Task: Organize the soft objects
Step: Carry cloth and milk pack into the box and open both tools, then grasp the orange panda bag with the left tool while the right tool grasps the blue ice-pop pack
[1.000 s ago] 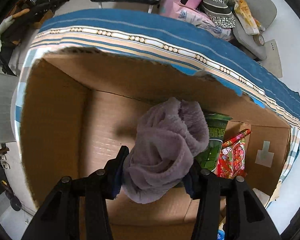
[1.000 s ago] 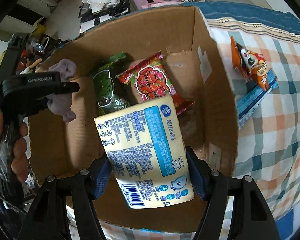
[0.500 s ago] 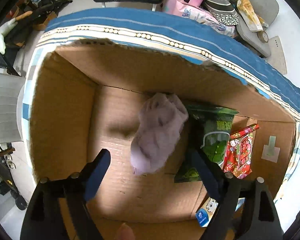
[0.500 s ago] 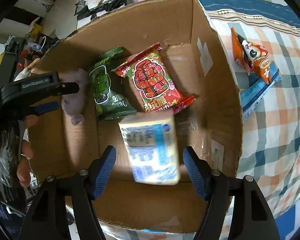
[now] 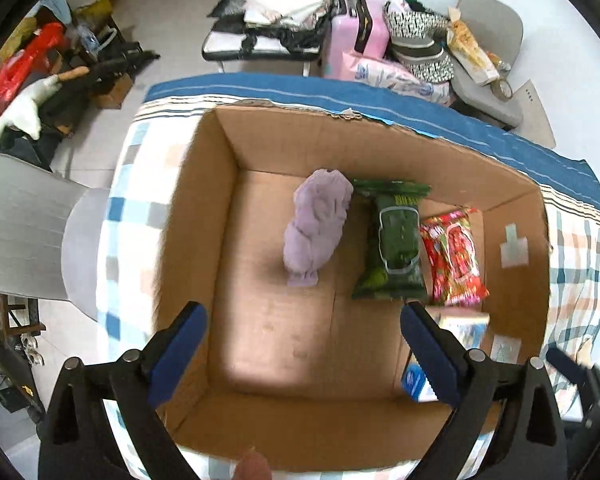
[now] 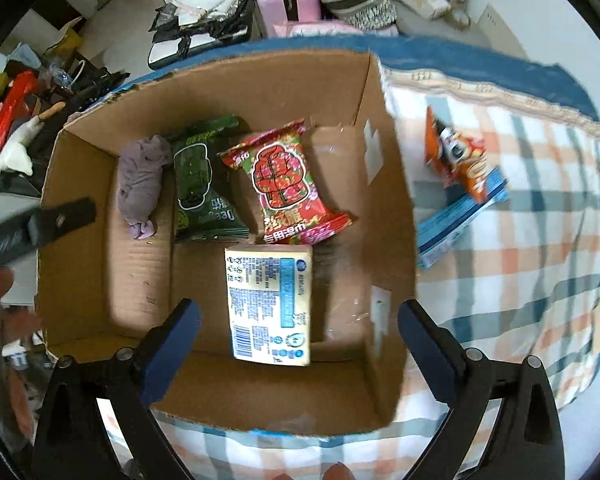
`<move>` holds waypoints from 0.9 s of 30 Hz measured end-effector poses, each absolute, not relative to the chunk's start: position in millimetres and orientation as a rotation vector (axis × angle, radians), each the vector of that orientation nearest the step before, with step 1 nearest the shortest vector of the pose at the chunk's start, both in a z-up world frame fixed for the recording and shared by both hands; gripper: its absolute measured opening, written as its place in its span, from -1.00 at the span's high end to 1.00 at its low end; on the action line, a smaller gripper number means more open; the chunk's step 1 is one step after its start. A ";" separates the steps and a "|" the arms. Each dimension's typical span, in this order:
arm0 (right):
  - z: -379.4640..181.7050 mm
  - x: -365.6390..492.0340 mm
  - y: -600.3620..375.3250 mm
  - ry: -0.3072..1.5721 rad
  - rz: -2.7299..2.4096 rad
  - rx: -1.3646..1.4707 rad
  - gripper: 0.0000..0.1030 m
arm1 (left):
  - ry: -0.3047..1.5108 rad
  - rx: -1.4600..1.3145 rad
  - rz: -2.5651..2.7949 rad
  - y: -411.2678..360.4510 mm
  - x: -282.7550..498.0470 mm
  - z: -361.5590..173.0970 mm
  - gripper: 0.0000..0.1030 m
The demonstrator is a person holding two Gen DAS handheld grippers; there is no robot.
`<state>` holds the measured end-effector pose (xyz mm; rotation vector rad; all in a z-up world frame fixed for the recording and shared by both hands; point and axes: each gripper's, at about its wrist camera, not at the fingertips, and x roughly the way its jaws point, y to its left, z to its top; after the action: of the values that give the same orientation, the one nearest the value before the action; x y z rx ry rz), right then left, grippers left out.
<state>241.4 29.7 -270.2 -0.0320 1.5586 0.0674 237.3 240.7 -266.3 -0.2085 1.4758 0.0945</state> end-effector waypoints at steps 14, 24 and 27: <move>-196.7 199.9 28.7 1.440 0.157 -0.035 -0.96 | 1.370 -0.204 0.136 215.8 183.8 -212.5 -0.93; -158.6 203.3 -63.1 1.341 0.074 0.213 -0.96 | 1.288 -0.031 0.036 120.8 230.2 -174.8 -0.93; -176.7 216.4 -121.3 1.359 -0.041 0.316 -0.96 | 1.281 0.041 -0.003 83.1 263.9 -173.2 -0.93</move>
<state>216.4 -121.3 -176.7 0.3160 1.3594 -0.0412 263.9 83.1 -173.2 0.0414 1.2806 -0.0026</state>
